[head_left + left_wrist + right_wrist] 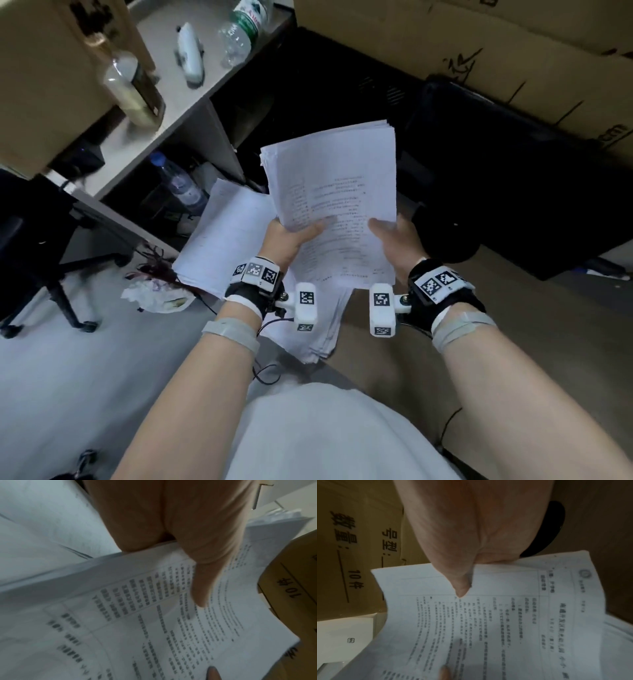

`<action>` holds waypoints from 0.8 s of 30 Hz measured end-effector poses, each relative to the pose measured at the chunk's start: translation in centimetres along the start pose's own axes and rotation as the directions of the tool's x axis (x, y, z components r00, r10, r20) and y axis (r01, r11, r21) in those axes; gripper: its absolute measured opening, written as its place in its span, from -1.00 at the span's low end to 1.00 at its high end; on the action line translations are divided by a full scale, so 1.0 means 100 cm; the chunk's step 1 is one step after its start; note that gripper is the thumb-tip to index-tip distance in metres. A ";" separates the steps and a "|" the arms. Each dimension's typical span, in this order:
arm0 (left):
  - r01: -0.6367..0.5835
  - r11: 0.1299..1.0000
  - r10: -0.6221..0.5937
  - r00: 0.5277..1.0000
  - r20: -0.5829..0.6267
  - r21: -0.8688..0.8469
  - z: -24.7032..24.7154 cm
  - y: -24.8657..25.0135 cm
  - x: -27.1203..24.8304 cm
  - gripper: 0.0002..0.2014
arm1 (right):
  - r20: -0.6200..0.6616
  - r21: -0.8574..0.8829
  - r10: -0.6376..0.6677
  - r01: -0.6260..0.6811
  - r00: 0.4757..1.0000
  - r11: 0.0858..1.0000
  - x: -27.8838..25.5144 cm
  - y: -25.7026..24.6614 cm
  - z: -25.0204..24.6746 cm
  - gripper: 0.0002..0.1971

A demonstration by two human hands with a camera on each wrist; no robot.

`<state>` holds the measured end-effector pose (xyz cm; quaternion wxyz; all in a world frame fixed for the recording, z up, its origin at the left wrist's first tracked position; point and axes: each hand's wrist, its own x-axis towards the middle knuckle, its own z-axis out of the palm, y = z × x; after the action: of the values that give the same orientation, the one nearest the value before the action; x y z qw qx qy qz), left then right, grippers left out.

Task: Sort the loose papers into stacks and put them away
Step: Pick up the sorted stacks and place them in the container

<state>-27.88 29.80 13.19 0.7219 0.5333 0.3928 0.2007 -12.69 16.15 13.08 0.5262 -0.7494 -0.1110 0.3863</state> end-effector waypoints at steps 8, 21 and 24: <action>0.122 0.870 -0.147 0.989 0.015 0.478 -0.075 0.014 0.075 -0.66 | -0.124 0.003 -0.043 0.044 0.991 0.999 0.030 -0.029 0.060 -0.74; -0.220 0.699 0.305 0.952 -0.005 0.681 -0.017 0.052 0.117 -0.75 | -0.397 0.076 0.101 -0.077 0.912 0.994 0.041 -0.015 0.037 -0.59; -0.304 0.674 0.376 0.926 0.042 0.674 0.006 0.050 0.122 -0.70 | -0.412 0.062 0.138 -0.123 0.901 0.990 0.037 -0.009 0.028 -0.66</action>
<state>-19.30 39.89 13.59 0.4112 0.8089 0.3677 0.2035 -11.94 20.63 11.76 0.5236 -0.8108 0.0605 0.2546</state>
